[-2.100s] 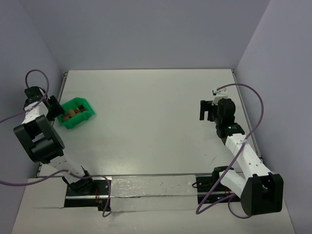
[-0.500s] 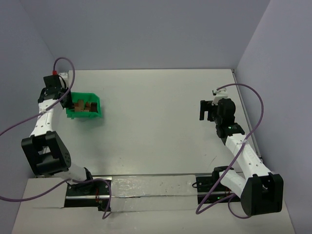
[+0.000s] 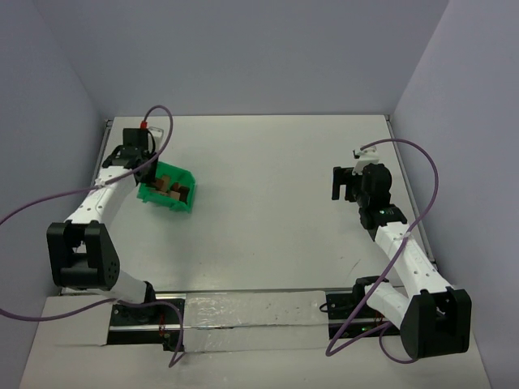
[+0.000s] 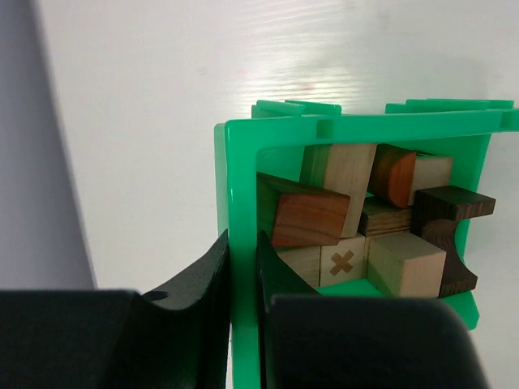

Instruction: Build the wood block tower

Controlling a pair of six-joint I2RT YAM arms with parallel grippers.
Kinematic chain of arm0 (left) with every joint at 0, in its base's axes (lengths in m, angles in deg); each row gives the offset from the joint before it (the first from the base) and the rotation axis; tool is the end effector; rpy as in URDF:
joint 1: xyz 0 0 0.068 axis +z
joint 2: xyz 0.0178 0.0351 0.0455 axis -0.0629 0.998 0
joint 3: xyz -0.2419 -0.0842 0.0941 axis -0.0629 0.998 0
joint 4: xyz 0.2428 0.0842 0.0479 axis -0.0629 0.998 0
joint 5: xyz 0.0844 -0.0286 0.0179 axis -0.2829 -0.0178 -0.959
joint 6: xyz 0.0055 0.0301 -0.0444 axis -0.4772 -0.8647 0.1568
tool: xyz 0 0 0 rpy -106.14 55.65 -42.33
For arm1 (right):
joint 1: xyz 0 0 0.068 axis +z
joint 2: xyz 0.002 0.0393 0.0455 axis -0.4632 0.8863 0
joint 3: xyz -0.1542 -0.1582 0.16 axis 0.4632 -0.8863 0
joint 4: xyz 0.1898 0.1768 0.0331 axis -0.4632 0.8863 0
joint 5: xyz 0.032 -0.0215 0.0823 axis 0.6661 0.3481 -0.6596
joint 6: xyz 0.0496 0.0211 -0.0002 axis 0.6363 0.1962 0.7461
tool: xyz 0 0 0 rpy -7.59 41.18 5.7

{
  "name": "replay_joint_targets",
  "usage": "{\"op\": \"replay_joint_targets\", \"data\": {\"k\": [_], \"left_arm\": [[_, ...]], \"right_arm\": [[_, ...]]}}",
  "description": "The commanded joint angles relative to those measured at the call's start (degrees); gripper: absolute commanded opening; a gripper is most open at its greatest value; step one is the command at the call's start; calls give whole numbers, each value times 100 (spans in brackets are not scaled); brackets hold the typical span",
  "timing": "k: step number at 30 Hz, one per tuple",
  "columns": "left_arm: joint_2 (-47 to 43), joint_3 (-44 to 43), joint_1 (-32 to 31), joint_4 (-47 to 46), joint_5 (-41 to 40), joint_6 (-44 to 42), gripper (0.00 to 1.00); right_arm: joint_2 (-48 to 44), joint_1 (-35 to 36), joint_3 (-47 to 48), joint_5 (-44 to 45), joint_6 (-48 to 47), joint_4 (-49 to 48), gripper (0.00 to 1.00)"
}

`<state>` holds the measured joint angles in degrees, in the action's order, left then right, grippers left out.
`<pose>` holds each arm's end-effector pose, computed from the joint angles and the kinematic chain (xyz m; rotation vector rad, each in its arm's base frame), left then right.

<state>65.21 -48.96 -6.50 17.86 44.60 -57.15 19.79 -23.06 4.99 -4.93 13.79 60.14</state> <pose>0.3222 -0.0089 0.2696 0.1857 2.4452 0.3076 0.2245 0.0166 0.2548 -0.1046 2.0253 -0.0146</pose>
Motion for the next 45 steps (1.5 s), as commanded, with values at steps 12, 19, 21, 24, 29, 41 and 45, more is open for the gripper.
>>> {"op": "replay_joint_targets", "data": {"k": [12, 19, 21, 24, 29, 41, 45], "left_arm": [[-328, 311, -1931, -1112, -2385, -850, 0], [-450, 557, -2737, -1823, -3468, -1559, 0], [-441, 506, -2925, -1893, -3643, -1671, 0], [-416, 479, -3146, -2058, -3818, -1914, 0], [-342, 513, -3458, -2243, -3961, -2196, 0], [-65, 866, -4236, -3084, -4296, -3234, 0], [55, 1013, -4442, -3548, -4483, -3558, 0]], "right_arm": [[9, 33, 216, -16, -9, -141, 100], [34, 36, 209, 4, -11, -159, 100], [50, 30, 216, 10, -18, -159, 100], [47, 30, 221, 36, -9, -168, 100], [55, 30, 198, 54, -23, -176, 100], [91, 37, 215, 79, -9, -193, 100], [98, 30, 206, 111, -18, -195, 100]]}}
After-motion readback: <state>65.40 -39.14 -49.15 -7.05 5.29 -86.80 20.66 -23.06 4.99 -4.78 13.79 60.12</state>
